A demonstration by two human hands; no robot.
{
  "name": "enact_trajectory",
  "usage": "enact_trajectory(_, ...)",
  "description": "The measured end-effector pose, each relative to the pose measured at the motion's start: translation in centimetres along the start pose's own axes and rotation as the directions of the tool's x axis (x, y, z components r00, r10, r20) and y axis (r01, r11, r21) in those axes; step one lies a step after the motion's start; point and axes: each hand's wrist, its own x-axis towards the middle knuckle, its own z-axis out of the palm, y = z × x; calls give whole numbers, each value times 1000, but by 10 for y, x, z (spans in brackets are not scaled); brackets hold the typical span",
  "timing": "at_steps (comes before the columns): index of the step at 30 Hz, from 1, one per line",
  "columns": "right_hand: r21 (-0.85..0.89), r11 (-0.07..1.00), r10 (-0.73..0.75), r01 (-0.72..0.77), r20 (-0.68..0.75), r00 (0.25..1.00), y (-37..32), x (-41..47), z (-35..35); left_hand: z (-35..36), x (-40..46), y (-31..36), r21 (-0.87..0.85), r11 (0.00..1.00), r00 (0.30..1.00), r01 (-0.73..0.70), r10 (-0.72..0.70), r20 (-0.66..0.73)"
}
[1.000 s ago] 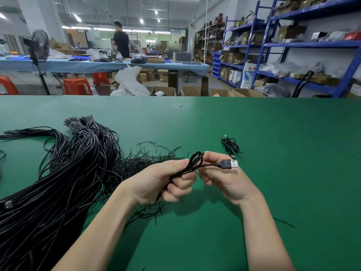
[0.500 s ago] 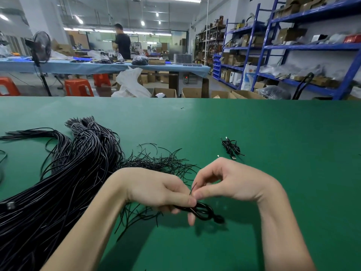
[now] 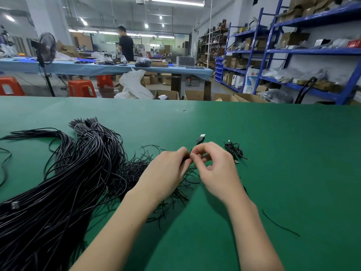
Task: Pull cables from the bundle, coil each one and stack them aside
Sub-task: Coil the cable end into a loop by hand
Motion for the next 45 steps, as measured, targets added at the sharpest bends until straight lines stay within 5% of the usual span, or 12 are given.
enact_trajectory(5,167,973,157,-159,28,987,-3,-2,2,7,-4,-1,5,1000,995,-11,11,-101)
enact_trajectory(18,150,924,363,-352,-46,931,-23,7,0,18,-8,0,36,999,972,20,-11,-236)
enact_trajectory(30,-130,949,289,-288,-9,957,-7,2,12,15,0,-1,-308,938,984,160,-177,-26)
enact_trajectory(32,-120,967,222,-226,-41,974,-5,0,17,12,1,0,-477,849,968,225,-250,12)
enact_trajectory(37,22,993,117,-115,-123,986,-6,-10,29,11,1,2,-875,339,875,345,-454,169)
enact_trajectory(41,149,981,149,-123,-184,971,-8,-9,30,4,6,2,-930,-96,800,355,-484,355)
enact_trajectory(45,200,973,154,-119,-168,974,-9,-8,28,1,6,4,-885,-324,756,334,-469,457)
